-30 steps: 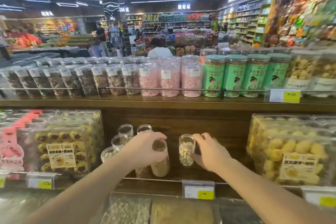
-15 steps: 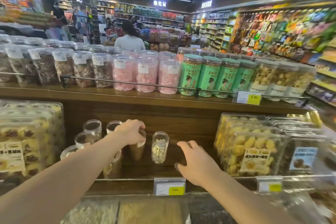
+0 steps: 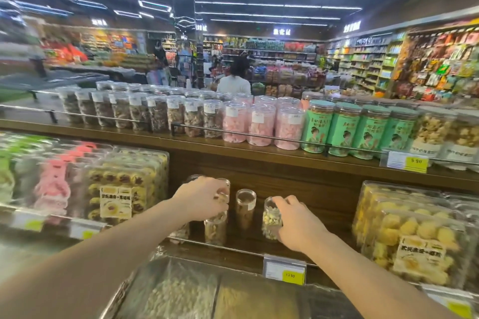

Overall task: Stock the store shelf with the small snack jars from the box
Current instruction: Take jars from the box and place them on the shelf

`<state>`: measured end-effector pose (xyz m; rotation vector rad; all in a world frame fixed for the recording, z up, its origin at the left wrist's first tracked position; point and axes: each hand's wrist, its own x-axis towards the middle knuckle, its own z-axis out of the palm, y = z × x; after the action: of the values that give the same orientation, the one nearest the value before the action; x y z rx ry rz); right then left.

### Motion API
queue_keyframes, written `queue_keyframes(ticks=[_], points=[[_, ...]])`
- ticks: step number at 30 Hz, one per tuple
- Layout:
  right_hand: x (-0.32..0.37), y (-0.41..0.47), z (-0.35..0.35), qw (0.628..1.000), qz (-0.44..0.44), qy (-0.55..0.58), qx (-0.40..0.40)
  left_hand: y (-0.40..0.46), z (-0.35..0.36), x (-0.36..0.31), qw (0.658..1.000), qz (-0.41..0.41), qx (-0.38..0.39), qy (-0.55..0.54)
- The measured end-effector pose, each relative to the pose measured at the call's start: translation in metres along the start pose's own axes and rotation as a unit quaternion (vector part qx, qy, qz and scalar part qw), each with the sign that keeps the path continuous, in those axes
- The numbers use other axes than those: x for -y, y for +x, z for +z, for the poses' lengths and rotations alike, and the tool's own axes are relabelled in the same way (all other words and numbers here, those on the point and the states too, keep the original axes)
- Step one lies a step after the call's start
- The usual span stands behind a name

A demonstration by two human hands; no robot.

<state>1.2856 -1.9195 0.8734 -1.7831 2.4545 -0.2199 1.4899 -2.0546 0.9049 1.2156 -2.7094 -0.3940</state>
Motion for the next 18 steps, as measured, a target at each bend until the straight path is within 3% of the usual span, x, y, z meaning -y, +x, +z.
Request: queue_keyframes(ticks=[9,18], points=[[0.079,-0.012,0.011,0.989,-0.142,-0.007,0.032,-0.135,0.001,0.029,0.991,-0.122,-0.05,-0.007],[0.21,-0.076,-0.003,0.96,-0.278,-0.022,0.026,-0.298,-0.033,0.067,0.962,-0.238,-0.131,-0.029]])
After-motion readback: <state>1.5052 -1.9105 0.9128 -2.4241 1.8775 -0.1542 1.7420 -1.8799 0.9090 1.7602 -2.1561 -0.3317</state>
